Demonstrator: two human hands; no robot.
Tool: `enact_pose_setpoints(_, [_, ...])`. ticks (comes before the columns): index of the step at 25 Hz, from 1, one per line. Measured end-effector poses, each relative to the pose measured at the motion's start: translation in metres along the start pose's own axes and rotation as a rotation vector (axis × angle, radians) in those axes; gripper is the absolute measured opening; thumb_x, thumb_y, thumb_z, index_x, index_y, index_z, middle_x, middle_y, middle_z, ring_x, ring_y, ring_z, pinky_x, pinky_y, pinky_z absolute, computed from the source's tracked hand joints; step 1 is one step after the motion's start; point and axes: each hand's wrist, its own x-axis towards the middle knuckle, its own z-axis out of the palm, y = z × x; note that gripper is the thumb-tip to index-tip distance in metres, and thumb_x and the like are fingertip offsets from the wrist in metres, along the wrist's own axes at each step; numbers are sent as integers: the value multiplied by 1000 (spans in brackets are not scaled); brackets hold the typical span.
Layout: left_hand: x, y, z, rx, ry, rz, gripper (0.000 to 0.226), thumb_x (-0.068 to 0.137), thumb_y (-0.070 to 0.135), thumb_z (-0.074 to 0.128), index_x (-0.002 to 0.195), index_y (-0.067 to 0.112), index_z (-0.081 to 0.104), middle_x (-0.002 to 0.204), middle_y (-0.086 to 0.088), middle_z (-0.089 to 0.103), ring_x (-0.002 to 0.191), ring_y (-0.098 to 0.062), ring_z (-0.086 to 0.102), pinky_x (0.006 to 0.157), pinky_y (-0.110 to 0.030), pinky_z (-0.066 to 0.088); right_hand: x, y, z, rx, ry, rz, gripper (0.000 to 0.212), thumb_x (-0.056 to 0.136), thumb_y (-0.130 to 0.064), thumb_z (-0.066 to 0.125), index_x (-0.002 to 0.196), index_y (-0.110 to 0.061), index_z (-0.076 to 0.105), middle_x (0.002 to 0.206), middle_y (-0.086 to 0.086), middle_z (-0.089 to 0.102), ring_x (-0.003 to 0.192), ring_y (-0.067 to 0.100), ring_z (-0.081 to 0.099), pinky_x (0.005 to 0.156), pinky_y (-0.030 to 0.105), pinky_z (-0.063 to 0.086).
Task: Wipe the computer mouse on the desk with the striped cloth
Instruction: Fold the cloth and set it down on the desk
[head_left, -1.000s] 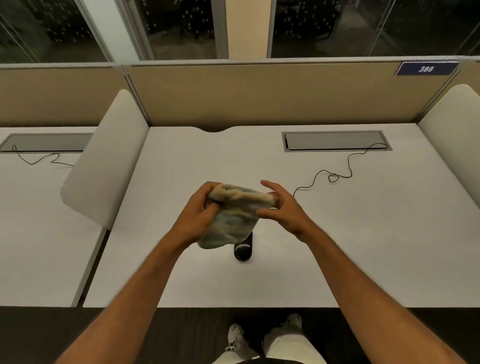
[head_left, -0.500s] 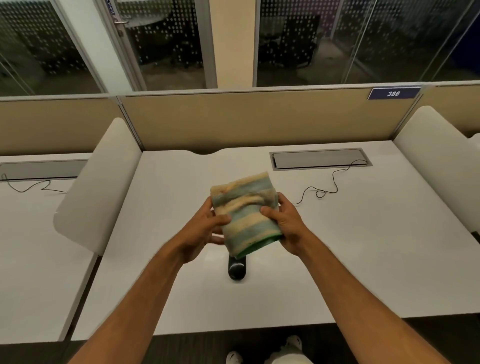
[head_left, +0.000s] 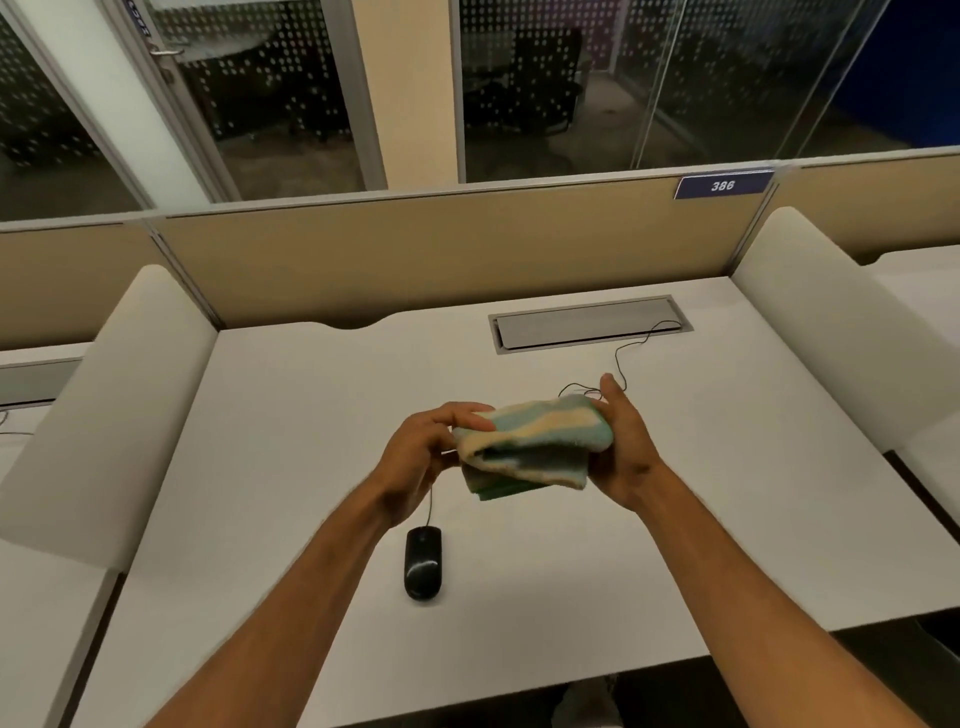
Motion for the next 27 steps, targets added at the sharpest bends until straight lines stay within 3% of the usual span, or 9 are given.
enact_pose_setpoints(4, [53, -4, 42, 36, 53, -26, 25, 85, 33, 67, 95, 11, 74, 120, -7, 68, 103, -26, 63, 79, -34, 55, 30, -26, -45, -116, 87, -69, 49, 84, -54, 65, 108, -12, 55, 106, 17, 60, 88, 25, 63, 74, 39, 56])
enact_pose_setpoints(6, [79, -7, 63, 59, 74, -1, 19, 92, 27, 71, 111, 23, 70, 124, -6, 65, 106, -26, 64, 81, -35, 57, 44, -45, -72, -204, 39, -63, 52, 81, -48, 71, 121, -19, 54, 119, 15, 58, 95, 25, 64, 72, 34, 58])
enact_pose_setpoints(9, [126, -11, 95, 115, 69, -12, 41, 92, 21, 74, 128, 35, 59, 133, 2, 58, 111, -24, 65, 80, -31, 60, 68, -80, -119, -391, -69, 52, 63, 80, -61, 67, 134, -33, 53, 134, 9, 55, 111, 27, 62, 78, 33, 57])
enact_pose_setpoints(12, [173, -16, 126, 199, 69, -39, 46, 90, 19, 76, 130, 31, 57, 134, 4, 56, 108, -27, 67, 82, -38, 63, 92, -110, -158, -505, -166, 207, 63, 86, -75, 43, 127, -32, 64, 126, 3, 65, 111, 25, 64, 85, 36, 57])
enact_pose_setpoints(14, [205, -20, 148, 227, 73, -73, 48, 90, 17, 77, 130, 31, 56, 134, 4, 56, 107, -28, 67, 87, -45, 62, 111, -127, -179, -670, -204, 188, 47, 87, -63, 57, 119, -31, 69, 117, 2, 69, 107, 24, 65, 86, 37, 57])
enact_pose_setpoints(17, [248, -25, 174, 240, 73, -86, 54, 87, 19, 79, 132, 34, 53, 134, 6, 56, 105, -24, 68, 85, -38, 63, 135, -143, -206, -868, -213, 116, 26, 81, -41, 76, 103, -27, 73, 98, 0, 74, 90, 17, 70, 75, 30, 60])
enact_pose_setpoints(21, [303, -37, 204, 180, 125, -167, 56, 91, 37, 74, 140, 29, 49, 138, 2, 55, 117, -20, 60, 93, -37, 57, 160, -148, -246, -712, -84, -10, 16, 85, -29, 76, 99, -23, 71, 96, 4, 72, 85, 15, 69, 70, 29, 58])
enact_pose_setpoints(24, [347, -49, 221, 129, -9, -331, 62, 85, 56, 70, 138, 27, 53, 130, -1, 62, 117, -22, 60, 102, -45, 49, 181, -144, -277, -563, 33, -49, 17, 88, -22, 72, 105, -20, 67, 100, 4, 72, 89, 17, 68, 74, 30, 58])
enact_pose_setpoints(27, [393, -63, 242, 106, -95, -359, 45, 90, 47, 63, 132, 30, 57, 120, 1, 65, 111, -20, 63, 96, -38, 52, 203, -144, -307, -482, 188, -60, 13, 89, -17, 66, 100, -22, 68, 94, 0, 73, 86, 17, 67, 70, 28, 57])
